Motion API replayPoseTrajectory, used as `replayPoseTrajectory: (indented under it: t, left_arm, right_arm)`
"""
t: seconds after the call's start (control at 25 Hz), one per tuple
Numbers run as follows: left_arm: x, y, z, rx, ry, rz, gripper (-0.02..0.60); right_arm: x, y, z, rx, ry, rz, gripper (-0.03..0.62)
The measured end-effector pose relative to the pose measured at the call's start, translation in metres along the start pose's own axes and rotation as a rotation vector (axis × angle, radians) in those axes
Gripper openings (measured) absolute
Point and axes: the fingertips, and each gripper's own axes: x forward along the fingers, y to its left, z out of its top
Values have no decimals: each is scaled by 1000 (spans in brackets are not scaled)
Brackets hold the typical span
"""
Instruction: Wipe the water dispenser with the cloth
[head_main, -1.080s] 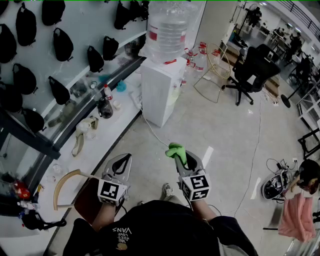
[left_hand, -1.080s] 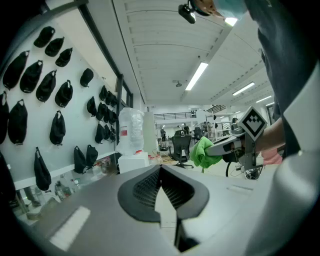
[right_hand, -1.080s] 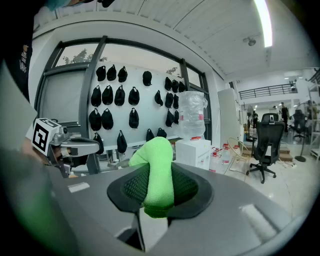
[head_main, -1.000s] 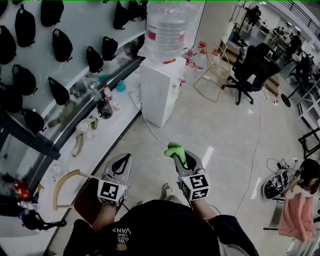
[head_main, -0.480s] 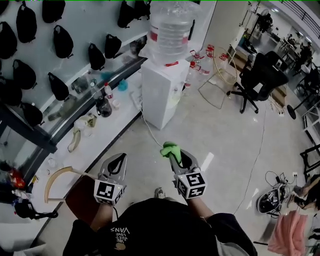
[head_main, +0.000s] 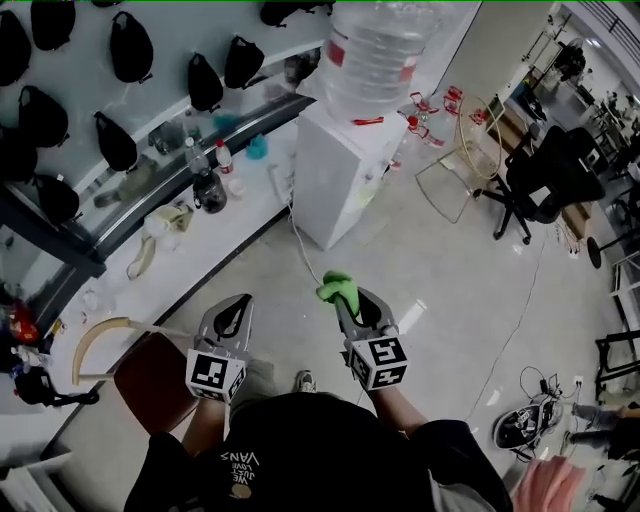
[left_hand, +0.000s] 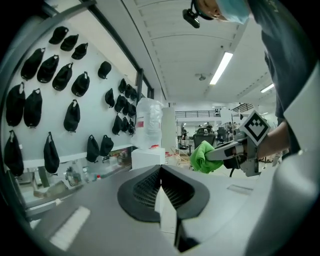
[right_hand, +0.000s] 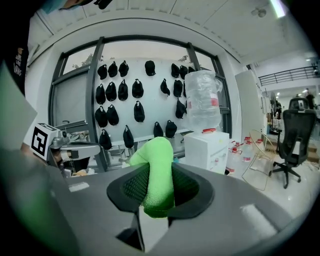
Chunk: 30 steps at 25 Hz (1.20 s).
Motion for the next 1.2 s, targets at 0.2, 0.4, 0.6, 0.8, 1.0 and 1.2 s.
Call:
replayPoseTrajectory:
  t: [0.2,0.4,0.6,0.8,1.0,1.2]
  left_arm:
    - [37,35,0,-7,22,-66,2]
    - [77,94,6,33,41,-173,2]
    - [114,146,12,78,36,-289,2]
    - [143,182,6,87,37,-373,2]
    - [168,203,-9,65,50,-396,2]
    - [195,213,-25,60,113,-400,2]
  right_arm:
    - [47,-10,15,24,-1,-63,114]
    - [106,-5,26,43,10,-152,114]
    - [158,-1,35,78,5,-256,114]
    - [195,2,40,83,13,-333,114]
    - [230,-10,43,87,21,-366,114]
    - [273,-36,43,80,24,-367,114]
